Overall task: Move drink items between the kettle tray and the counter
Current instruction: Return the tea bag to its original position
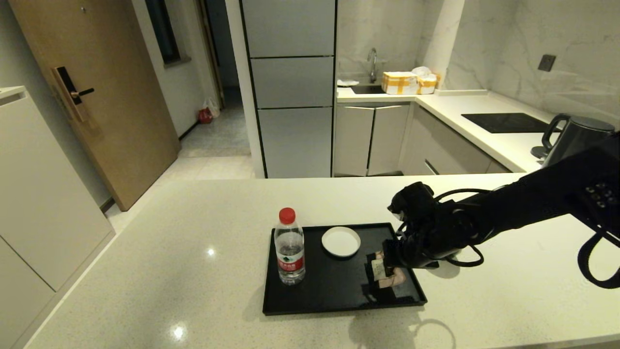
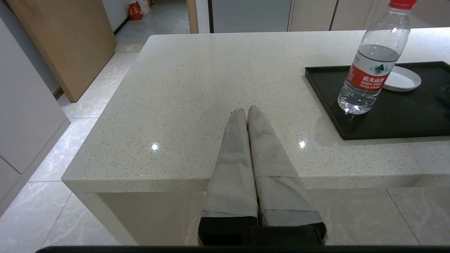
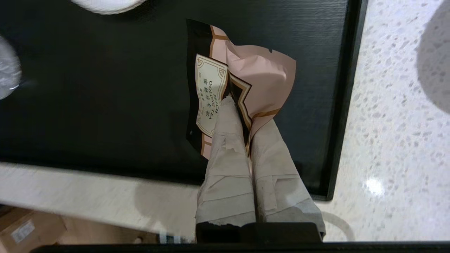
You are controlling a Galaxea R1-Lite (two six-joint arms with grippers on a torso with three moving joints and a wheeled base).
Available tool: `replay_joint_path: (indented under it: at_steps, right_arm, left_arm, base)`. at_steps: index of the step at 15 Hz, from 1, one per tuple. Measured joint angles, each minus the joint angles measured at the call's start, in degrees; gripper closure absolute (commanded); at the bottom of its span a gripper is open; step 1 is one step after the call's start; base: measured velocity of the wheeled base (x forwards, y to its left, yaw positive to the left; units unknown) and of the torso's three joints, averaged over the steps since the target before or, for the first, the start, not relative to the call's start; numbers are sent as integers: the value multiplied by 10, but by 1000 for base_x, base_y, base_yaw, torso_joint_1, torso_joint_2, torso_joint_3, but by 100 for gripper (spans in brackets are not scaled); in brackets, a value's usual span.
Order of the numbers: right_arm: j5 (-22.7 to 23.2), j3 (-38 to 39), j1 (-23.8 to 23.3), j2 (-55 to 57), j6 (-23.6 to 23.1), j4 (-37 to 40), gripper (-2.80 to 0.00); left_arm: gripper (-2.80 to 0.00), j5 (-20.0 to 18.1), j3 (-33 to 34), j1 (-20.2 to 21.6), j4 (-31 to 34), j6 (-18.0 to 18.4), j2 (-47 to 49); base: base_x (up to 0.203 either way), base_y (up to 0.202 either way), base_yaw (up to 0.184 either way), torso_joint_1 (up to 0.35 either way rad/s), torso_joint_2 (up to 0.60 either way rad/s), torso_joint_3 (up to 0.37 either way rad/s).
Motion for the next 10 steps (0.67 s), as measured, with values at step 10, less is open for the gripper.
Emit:
replay_joint_path:
  at_steps: [10]
  right_arm:
    - [-15,-5,-28,32,1,-19,0]
  left_arm:
    - [0,0,0,0,0,0,0]
  base:
    - [0,0,0,0,0,0]
